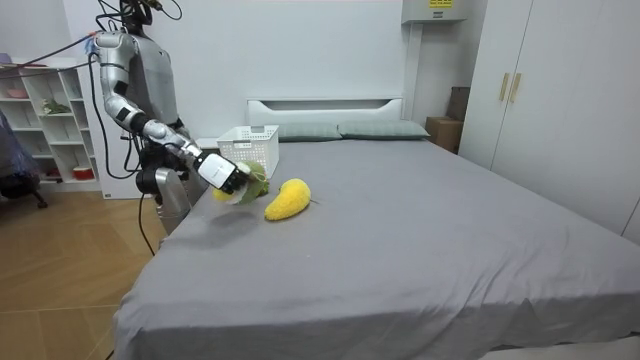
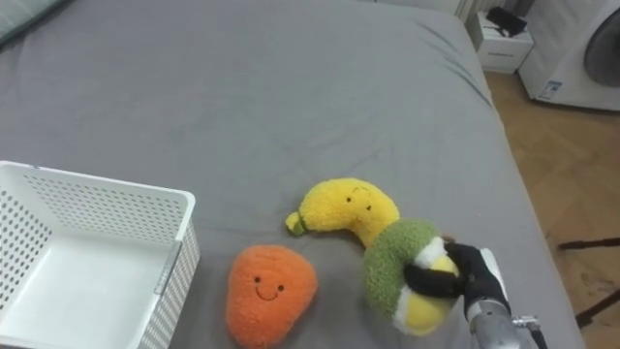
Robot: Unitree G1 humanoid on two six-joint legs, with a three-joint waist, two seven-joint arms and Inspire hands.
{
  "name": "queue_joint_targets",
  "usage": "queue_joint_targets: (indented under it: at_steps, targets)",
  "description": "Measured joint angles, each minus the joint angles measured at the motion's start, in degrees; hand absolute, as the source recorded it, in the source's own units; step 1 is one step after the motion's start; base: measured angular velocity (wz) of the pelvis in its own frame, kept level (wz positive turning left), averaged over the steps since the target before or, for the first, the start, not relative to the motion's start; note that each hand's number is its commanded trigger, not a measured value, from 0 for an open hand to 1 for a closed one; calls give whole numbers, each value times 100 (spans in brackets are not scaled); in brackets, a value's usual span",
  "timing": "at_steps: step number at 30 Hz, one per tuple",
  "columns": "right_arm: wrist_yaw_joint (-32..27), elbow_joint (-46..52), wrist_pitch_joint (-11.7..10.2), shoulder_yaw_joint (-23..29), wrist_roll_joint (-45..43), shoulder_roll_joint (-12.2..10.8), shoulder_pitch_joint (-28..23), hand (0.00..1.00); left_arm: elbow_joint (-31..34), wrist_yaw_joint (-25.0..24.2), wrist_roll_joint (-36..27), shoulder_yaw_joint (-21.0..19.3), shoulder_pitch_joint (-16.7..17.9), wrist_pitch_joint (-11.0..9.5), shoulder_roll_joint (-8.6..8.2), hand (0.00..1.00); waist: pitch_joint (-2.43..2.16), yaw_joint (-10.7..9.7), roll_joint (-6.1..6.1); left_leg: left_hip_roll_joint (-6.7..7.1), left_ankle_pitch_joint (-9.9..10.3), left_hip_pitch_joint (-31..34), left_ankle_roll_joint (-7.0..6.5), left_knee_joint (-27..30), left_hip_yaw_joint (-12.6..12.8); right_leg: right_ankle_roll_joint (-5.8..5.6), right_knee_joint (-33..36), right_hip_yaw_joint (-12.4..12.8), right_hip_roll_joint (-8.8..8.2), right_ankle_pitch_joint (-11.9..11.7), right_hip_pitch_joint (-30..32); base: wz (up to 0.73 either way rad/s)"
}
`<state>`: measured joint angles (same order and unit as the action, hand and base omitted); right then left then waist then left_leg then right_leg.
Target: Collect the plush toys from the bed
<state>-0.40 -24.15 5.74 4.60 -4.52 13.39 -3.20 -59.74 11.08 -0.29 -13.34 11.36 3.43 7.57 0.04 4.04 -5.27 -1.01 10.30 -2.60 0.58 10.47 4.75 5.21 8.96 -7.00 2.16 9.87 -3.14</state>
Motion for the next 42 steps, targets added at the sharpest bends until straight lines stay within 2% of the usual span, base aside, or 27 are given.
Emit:
queue_joint_targets:
  at_steps: [6,10,15,17,20,23,31,37,39,42]
  targets:
    - [65,1182,65,-133,-121,-6,-3,100,49,-3,-1,12,-32,91,-3,0,12,-5,25,5,0,36,0,-5,-18,-4,-15,-18,-4,3,19,1]
    - [96,1640,69,-287,-89,-2,77,100,84,1,2,30,-76,127,-2,0,12,107,34,6,0,48,0,-5,-20,-4,-17,-22,-4,2,24,0]
    - [319,1660,74,-628,-82,7,427,100,68,73,-4,52,-110,123,-4,0,-7,156,8,6,0,43,0,-4,-19,-4,-10,-22,-3,1,22,0]
    - [370,1872,173,-654,-282,8,503,100,50,111,0,51,-182,123,-6,0,-14,278,-3,9,0,47,0,-5,-20,-5,-13,-27,-6,1,23,0]
    - [421,2051,187,-758,-517,7,724,100,51,129,-1,58,-183,123,-8,0,-14,293,-3,9,0,48,0,-5,-22,-5,-18,-32,-5,1,18,0]
    - [496,2352,215,-857,-525,-2,763,100,51,153,-1,62,-182,132,-11,0,-12,401,4,8,0,51,-1,-8,-25,-5,-9,-37,-5,-1,14,0]
    - [803,2752,452,-1468,-680,-7,905,100,72,244,-14,301,-231,141,-3,0,-15,483,-42,32,-8,109,-10,-3,-124,-8,-23,-134,-27,2,26,6]
    - [1070,2759,557,-1770,-1143,-16,1200,100,62,210,-9,408,-332,144,-35,0,-17,667,-75,56,-12,145,-17,-3,-185,-17,-30,-154,-34,0,5,1]
    - [1126,2770,679,-1896,-1250,-17,1294,100,62,209,0,440,-355,161,-32,0,-16,749,-83,59,-12,155,-18,-3,-186,-18,-29,-162,-35,-1,16,2]
    - [1263,2786,694,-2037,-1418,-37,1440,100,63,174,111,467,-399,164,-35,0,-11,907,-104,66,-14,178,-20,3,-214,-19,-36,-208,-42,0,26,5]
